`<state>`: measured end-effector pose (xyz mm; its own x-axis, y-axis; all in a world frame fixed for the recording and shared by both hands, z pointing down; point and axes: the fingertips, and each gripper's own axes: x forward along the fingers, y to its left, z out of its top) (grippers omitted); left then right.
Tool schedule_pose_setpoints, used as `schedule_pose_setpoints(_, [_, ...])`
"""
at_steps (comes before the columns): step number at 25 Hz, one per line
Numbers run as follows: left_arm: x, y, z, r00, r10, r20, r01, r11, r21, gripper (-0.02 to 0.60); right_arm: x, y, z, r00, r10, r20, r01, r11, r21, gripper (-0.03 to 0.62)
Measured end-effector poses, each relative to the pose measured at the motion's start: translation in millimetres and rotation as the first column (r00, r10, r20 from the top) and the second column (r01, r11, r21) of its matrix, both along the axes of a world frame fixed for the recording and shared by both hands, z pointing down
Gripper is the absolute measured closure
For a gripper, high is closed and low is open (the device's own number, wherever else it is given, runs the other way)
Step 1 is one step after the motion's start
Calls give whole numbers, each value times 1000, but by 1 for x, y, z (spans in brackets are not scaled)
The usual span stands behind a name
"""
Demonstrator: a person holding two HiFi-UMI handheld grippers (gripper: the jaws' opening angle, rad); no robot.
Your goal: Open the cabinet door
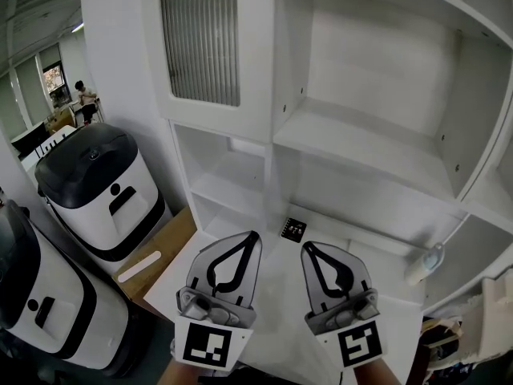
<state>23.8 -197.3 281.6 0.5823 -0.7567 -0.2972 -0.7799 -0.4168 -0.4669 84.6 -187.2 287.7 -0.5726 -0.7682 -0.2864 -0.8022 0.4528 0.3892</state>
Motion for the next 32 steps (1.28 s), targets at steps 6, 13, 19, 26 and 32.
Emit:
schedule_pose_setpoints(6, [-11, -11, -17, 1000, 2, 8, -2, 1000, 25, 583, -4, -8, -23, 1000, 7, -25, -5, 999, 49, 592])
schedule_pose_setpoints(13, [-22, -25, -32, 1000, 1, -15, -1, 1000, 30, 583, -3, -19, -43, 999, 19, -39, -16, 997, 77, 592])
schedule_pose_setpoints(19, [-30, -36, -54, 998, 8, -60, -6, 999, 45, 583, -1, -27, -63, 999, 27, -46, -21, 994, 110, 592])
schedule_pose_setpoints(26, [-27, -46, -77, 998, 32, -52, -27, 995, 92, 583, -3, -34, -83, 999, 21, -42, -15, 988, 151, 592])
schedule_pose_setpoints(32, [-26, -54, -94, 998, 34, -46, -28, 991, 130, 583, -5, -43, -110, 999, 28, -41, -19, 978, 207, 592])
